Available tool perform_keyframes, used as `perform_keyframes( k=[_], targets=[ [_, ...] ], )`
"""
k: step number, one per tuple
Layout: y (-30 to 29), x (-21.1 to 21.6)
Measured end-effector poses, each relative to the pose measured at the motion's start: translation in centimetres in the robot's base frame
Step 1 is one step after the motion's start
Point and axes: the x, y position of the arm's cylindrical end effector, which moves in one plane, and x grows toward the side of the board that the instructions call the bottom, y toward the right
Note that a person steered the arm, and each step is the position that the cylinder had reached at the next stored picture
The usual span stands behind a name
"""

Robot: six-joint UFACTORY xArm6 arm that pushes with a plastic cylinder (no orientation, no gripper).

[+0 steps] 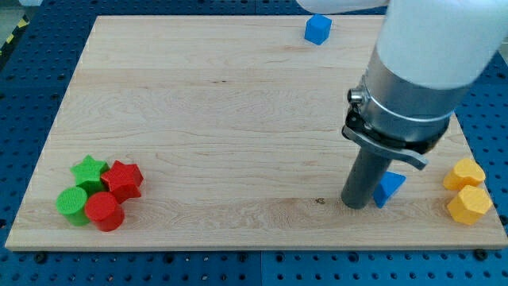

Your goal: Move the blue triangle into yellow blocks

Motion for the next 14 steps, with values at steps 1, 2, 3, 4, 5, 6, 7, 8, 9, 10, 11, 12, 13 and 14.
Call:
perform_keyframes(
  k=[1, 2, 3, 4, 5, 6, 7, 8, 9, 10, 11, 12, 13, 14],
  targets=[
    [0.3, -0.4],
    [2.8, -0.6],
    [3.1, -0.2],
    [3.0, -0.1],
    [2.2, -1.6],
    [3.6, -1.4],
    [5.4, -1.2],
    [6.5, -1.2],
    [6.8, -1.2],
    [6.8, -1.2],
    [5.8, -3.6],
    [2.6, -9.5],
    [-2.1, -14.4],
    [-6.6, -18.4]
  ],
)
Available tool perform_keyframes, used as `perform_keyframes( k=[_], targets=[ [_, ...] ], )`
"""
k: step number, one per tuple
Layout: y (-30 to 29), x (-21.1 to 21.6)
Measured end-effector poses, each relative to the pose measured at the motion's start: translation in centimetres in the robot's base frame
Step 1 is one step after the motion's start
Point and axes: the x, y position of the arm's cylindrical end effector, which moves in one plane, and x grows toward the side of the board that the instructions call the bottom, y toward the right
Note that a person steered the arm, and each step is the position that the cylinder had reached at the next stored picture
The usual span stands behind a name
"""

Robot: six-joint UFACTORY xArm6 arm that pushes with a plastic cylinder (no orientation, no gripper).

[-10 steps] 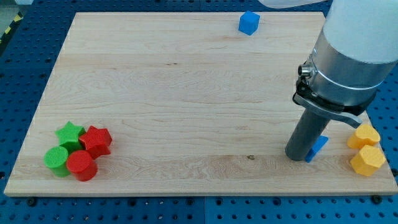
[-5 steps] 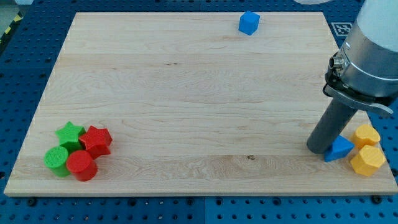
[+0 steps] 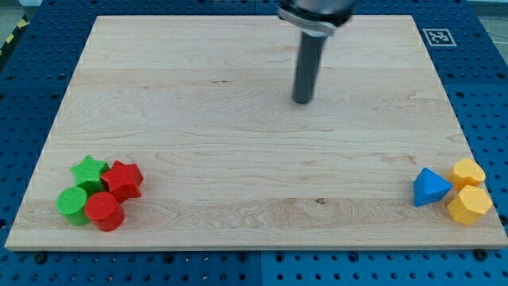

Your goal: Move the blue triangle into yellow blocks

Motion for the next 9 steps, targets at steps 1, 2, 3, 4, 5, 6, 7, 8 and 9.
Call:
perform_keyframes(
  k=[1, 2, 3, 4, 5, 6, 7, 8, 9],
  targets=[
    [-1.3, -2.2],
    [-1.3, -2.2],
    [-2.0, -4.1],
    [-3.0, -6.8],
    [-3.4, -7.0],
    [-4.6, -11.2],
    [-4.3, -13.5],
    [-3.8, -16.0],
    [-1.7, -17.2]
  ],
)
